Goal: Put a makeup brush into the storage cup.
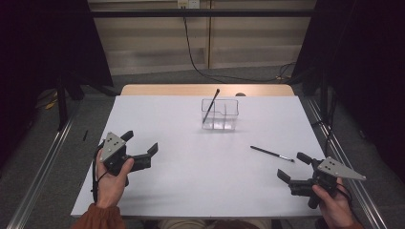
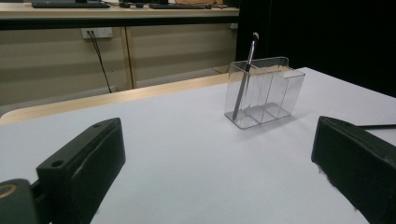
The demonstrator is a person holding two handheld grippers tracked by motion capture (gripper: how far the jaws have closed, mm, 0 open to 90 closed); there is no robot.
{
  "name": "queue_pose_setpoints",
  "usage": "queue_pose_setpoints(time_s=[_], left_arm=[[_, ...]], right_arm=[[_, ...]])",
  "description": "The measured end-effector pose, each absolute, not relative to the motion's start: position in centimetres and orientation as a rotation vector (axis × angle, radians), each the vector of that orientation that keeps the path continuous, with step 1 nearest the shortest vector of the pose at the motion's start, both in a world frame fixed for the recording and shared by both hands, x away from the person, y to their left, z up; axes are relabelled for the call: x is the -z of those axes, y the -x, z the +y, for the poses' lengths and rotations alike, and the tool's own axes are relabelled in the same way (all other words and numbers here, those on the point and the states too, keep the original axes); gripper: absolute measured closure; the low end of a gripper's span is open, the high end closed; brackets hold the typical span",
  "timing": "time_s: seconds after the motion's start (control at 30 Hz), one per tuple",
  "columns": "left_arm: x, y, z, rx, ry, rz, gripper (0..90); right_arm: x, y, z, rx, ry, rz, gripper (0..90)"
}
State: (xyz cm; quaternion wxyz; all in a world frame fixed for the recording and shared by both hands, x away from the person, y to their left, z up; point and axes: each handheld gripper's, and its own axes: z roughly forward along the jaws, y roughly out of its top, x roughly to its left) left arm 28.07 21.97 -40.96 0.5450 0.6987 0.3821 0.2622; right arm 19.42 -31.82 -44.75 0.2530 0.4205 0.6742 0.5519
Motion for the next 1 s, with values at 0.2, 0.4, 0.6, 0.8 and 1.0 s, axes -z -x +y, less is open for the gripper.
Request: queue_pose_setpoints(time_s=[0.2, 0.4, 0.6, 0.8, 1.0], left_arm=[[41.0, -27.0, 22.8, -0.649, -1.649, 0.929, 2.8], [41.7, -25.8, 23.7, -0.677, -1.621, 0.946, 2.9], [42.2, -24.9, 24.4, -0.678, -1.637, 0.964, 2.8], [42.5, -24.2, 24.9, -0.697, -1.647, 0.967, 2.8], [42.8, -24.1, 24.9, -0.684, -1.659, 0.943, 2.6]], right_arm=[[44.7, -19.4, -31.8, -1.499, -1.142, 1.832, 0.0], [44.7, -19.5, -31.7, -1.497, -1.142, 1.83, 0.0], [44.7, -19.6, -31.7, -1.498, -1.139, 1.831, 0.0], [44.7, -19.7, -31.7, -1.501, -1.142, 1.826, 0.0], [44.7, -19.6, -31.8, -1.504, -1.128, 1.834, 0.0]])
